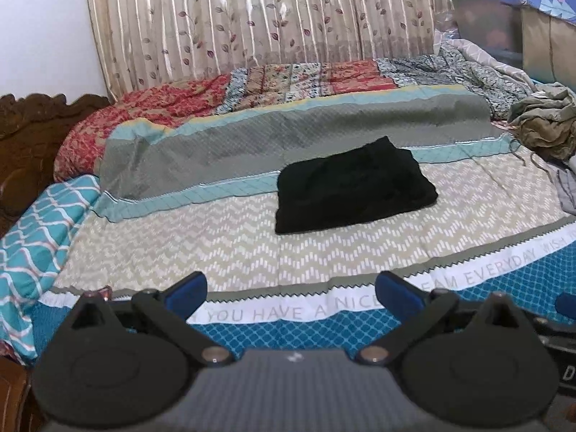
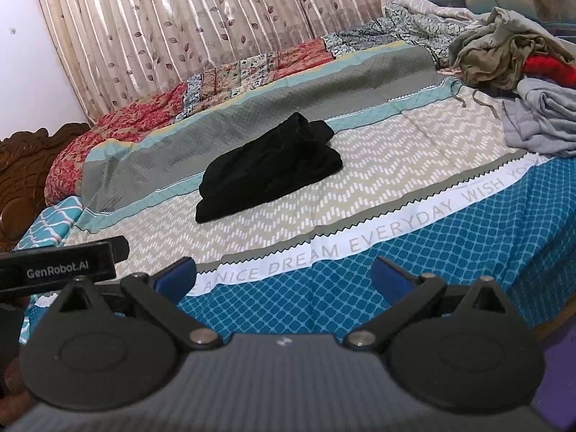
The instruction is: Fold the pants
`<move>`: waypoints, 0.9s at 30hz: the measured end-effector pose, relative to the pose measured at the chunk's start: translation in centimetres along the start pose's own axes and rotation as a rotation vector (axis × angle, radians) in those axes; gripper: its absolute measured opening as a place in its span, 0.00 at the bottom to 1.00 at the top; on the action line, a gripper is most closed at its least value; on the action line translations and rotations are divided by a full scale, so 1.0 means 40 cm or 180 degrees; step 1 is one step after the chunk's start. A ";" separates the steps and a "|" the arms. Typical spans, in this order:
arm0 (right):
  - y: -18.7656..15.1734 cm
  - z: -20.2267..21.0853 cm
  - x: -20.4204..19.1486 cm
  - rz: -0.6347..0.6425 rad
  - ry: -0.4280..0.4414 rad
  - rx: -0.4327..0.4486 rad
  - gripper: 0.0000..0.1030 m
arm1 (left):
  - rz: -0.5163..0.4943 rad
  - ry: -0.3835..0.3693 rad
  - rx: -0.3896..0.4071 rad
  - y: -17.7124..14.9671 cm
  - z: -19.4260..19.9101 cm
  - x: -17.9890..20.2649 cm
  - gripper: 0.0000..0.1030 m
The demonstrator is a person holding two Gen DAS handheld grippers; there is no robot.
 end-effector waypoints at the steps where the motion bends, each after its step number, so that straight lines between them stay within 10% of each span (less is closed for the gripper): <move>1: -0.002 -0.001 0.002 -0.0010 0.0000 -0.0009 1.00 | -0.0011 0.0018 0.0026 0.001 0.000 0.002 1.00; 27: -0.014 -0.008 0.009 -0.0098 0.0030 -0.0075 1.00 | 0.0040 0.0258 -0.0091 -0.011 -0.034 -0.042 1.00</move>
Point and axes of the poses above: each gripper's, at about its wrist camera, not at the fingertips, and z roughly against the way its jaws point, x to its right, y to its top, the point moved 7 cm from there along -z, roughly the way its jaws point, and after that the axes turned 15 degrees about z, right-handed, at the moved point
